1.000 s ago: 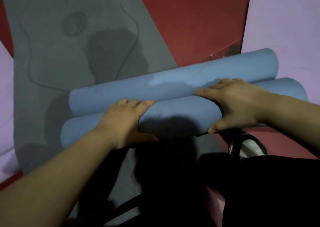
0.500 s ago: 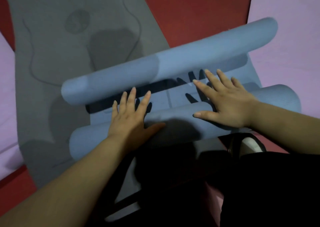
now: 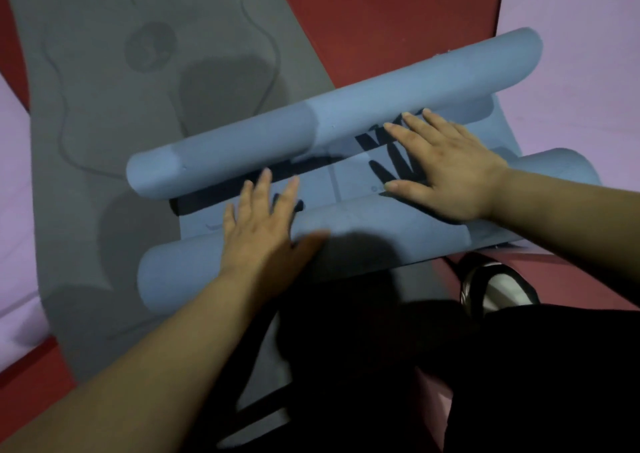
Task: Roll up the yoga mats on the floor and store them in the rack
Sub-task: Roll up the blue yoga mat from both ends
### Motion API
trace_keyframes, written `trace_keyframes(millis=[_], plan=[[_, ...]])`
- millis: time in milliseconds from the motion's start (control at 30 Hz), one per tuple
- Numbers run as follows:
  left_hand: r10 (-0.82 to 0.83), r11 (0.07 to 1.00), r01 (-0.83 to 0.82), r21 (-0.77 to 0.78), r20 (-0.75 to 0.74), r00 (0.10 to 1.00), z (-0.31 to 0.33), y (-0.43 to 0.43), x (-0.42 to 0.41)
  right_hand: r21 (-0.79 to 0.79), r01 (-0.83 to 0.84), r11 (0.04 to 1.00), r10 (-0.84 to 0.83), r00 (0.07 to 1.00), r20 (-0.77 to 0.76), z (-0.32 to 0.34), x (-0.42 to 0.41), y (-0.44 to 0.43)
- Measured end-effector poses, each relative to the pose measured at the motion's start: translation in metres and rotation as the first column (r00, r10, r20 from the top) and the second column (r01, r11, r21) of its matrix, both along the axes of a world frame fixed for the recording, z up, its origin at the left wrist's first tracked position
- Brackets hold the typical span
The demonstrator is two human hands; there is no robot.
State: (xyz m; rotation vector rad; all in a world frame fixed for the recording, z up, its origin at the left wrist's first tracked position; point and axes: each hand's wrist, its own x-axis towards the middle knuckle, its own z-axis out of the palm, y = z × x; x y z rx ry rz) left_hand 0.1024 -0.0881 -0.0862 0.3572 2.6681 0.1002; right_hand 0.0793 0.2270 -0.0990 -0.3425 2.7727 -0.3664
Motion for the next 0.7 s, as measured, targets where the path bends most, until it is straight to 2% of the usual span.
trace_keyframes(millis=[100,233,433,600,700], plan=[[-0.084,0.996,0.083,-0.043,-0.028,0.996,-0.003,0.001,0.014,0.002,-0.011,1.000,0.011,1.000,-0.007,-0.001,0.001,0.000],[-0.034,0.997,0.034,-0.075,0.001,0.999,-0.004,0.004,-0.008,-0.018,0.022,1.000,-0.022,0.999,-0.038,0.003,-0.001,-0.001],[0.009,0.999,-0.008,-0.047,0.029,1.000,-0.007,0.006,-0.033,0.089,-0.005,0.996,0.016,0.993,-0.120,0.003,0.016,-0.002],[0.030,0.999,-0.031,-0.018,-0.060,0.998,-0.001,0.010,-0.021,0.007,0.024,1.000,-0.023,0.991,-0.132,0.002,-0.007,0.004],[-0.109,0.993,0.107,-0.052,-0.044,0.993,0.001,0.006,0.002,-0.034,0.053,0.998,-0.057,0.992,-0.116,0.003,-0.024,0.006]])
